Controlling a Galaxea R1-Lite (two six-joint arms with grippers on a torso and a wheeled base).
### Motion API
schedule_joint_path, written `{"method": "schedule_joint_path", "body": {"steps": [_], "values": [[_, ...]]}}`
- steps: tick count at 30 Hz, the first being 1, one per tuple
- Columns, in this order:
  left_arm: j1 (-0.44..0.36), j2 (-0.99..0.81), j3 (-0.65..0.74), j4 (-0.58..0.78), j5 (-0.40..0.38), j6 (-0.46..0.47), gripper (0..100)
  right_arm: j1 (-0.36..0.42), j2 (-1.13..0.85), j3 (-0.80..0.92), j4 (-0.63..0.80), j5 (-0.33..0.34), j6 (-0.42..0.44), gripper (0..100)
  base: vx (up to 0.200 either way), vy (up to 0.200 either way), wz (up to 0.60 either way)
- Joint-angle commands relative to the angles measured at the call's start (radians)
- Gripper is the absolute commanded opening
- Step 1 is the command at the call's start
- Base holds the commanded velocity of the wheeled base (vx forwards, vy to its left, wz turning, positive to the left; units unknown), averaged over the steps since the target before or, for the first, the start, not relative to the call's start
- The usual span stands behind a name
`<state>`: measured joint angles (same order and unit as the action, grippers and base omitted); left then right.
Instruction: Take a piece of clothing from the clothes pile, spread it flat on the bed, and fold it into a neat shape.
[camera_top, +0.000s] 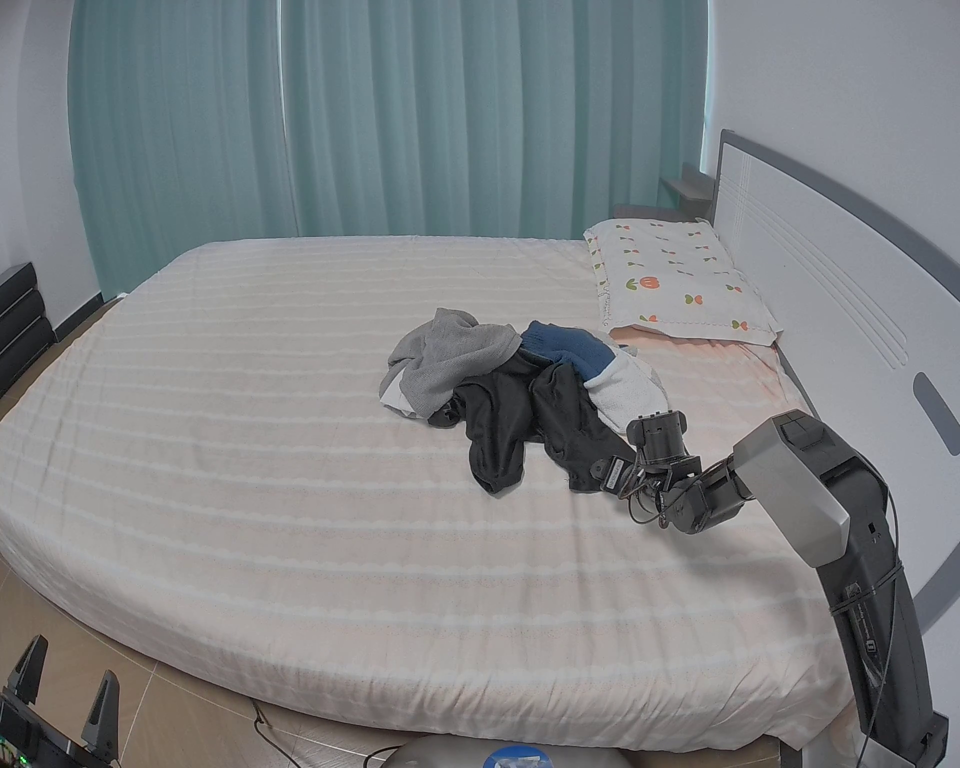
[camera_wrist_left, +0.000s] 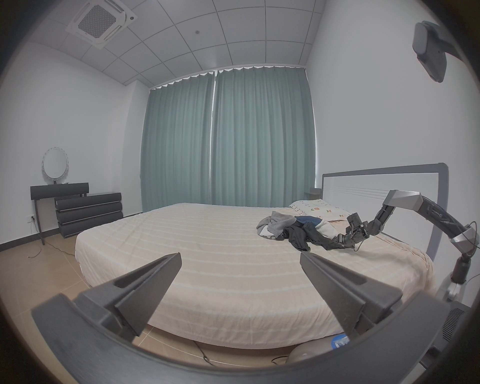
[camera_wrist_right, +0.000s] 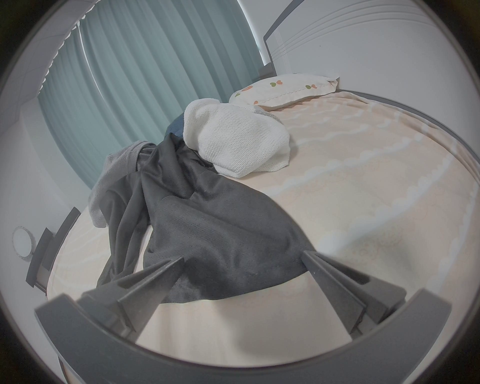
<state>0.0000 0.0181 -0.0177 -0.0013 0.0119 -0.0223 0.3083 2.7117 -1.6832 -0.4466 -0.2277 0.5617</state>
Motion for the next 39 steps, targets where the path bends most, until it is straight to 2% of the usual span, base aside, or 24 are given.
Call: {"method": "schedule_joint_path", "body": {"steps": [1,20,30,31,39], "values": [[0.0,-0.018,0.016,0.0,0.0,-0.001,100,0.006,-0.003,-0.003,-0.003,0.001,0.001,0,0.0,0.0,0.0],[0.0,-0.018,0.016,0.0,0.0,-0.001,100,0.02,-0.082,0.102,-0.026,0.011,0.007,0,0.0,0.0,0.0],[0.0,-0.018,0.016,0.0,0.0,-0.001,100,-0.017,-0.078,0.102,-0.092,0.014,0.004,0,0.0,0.0,0.0],[0.0,-0.018,0.016,0.0,0.0,-0.002,100,-0.017,-0.078,0.1,-0.092,0.016,0.007,100,0.0,0.0,0.0],[0.0,-0.018,0.016,0.0,0.0,-0.001,100,-0.018,-0.067,0.089,-0.095,0.03,0.006,100,0.0,0.0,0.0]]}}
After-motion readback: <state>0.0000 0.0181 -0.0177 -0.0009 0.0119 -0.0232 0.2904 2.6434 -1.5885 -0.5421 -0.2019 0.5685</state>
